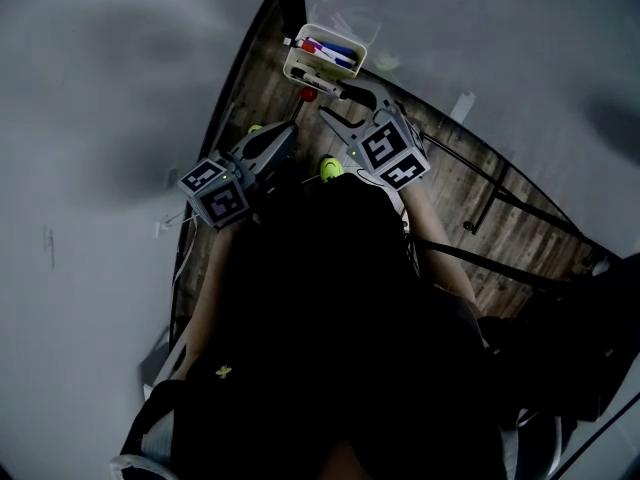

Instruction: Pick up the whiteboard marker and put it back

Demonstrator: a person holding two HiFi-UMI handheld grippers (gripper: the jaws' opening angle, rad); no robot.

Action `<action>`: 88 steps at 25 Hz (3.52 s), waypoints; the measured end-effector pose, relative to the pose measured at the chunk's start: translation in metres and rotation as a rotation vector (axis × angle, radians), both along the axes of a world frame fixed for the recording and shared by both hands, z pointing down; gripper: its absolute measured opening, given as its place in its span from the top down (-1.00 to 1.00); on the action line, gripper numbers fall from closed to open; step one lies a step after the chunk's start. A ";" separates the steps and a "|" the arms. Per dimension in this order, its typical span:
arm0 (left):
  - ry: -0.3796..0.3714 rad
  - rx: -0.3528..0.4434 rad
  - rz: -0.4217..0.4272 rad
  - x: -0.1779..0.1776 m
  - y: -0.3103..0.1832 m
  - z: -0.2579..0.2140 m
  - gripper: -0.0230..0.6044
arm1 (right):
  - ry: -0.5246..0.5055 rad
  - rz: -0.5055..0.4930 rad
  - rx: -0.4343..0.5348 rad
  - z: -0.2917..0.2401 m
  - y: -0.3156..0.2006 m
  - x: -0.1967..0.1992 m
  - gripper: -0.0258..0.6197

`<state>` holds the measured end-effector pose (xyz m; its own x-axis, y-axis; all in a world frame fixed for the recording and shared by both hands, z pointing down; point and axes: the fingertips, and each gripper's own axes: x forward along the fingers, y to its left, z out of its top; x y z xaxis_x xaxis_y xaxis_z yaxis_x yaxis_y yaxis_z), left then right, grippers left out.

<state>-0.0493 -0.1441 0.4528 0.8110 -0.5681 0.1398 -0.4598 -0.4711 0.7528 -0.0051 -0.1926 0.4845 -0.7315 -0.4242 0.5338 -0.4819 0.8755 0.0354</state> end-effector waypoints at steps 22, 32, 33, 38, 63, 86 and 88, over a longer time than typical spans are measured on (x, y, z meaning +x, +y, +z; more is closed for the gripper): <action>0.010 0.005 -0.063 -0.018 -0.001 -0.003 0.92 | 0.041 -0.012 0.098 -0.003 -0.016 -0.003 0.68; 0.017 0.013 -0.064 -0.018 -0.002 -0.006 0.92 | -0.026 0.023 0.056 -0.008 -0.017 -0.001 0.70; 0.017 0.013 -0.063 -0.017 -0.002 -0.006 0.92 | -0.034 0.028 0.052 -0.009 -0.017 0.000 0.70; 0.017 0.017 -0.059 -0.016 -0.001 -0.006 0.92 | -0.044 0.032 0.054 -0.014 -0.017 0.000 0.70; 0.042 0.079 -0.031 0.004 0.005 -0.020 0.92 | -0.118 0.045 0.118 -0.071 -0.004 0.010 0.71; 0.037 0.124 -0.011 0.020 -0.006 -0.012 0.92 | -0.155 0.049 0.176 -0.104 -0.012 0.019 0.71; 0.040 0.131 -0.017 0.020 -0.008 -0.011 0.92 | -0.152 0.047 0.177 -0.104 -0.013 0.020 0.71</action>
